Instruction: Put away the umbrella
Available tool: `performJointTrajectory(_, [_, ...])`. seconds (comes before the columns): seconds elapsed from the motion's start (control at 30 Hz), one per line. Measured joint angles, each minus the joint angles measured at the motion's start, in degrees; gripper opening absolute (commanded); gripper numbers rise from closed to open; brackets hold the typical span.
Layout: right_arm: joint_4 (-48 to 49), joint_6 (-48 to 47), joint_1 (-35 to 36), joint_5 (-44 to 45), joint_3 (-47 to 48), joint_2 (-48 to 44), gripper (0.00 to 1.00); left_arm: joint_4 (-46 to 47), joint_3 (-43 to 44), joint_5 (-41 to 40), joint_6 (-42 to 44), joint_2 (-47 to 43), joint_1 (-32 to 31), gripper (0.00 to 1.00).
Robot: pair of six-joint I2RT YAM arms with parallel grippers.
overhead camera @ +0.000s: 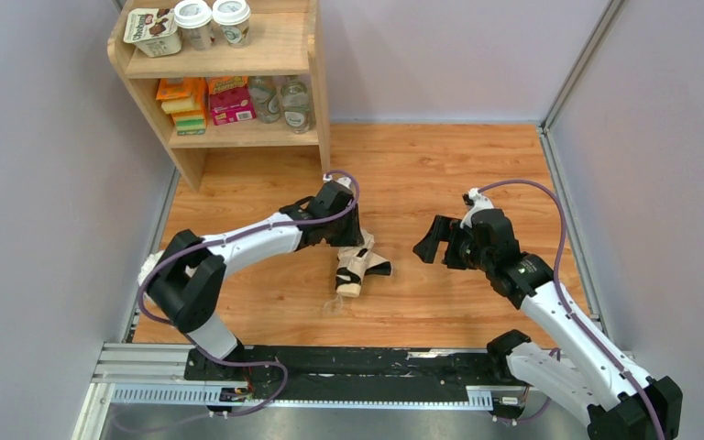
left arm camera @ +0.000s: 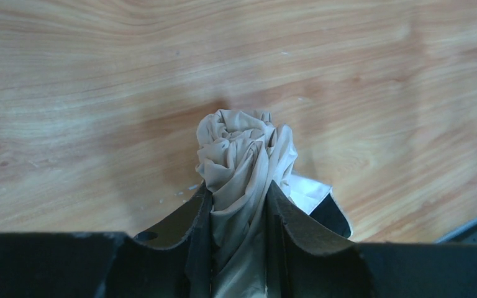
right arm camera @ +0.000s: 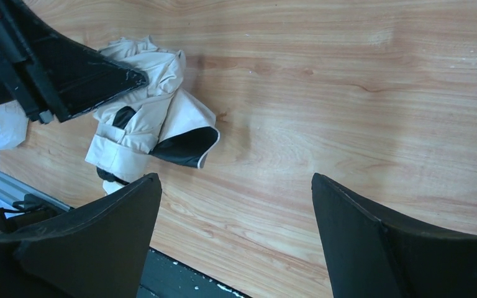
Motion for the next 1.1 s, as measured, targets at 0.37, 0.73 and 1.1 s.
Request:
performJointTrajectory(0.37, [-3.4, 0.2, 0.0, -0.3, 2.3, 0.7, 0.96, -13.8, 5.3, -8.2, 1.1, -1.3, 0.3, 0.75])
performJointTrajectory(0.73, [-14.4, -7.1, 0.0, 18.3, 19.4, -9.4, 1.00, -14.6, 8.7, -13.4, 17.3, -38.8, 0.5, 0.75])
performJointTrajectory(1.1, [-10.2, -12.4, 0.0, 28.2, 28.4, -30.5, 1.00, -13.9, 12.9, -14.6, 28.5, -53.6, 0.5, 0.71])
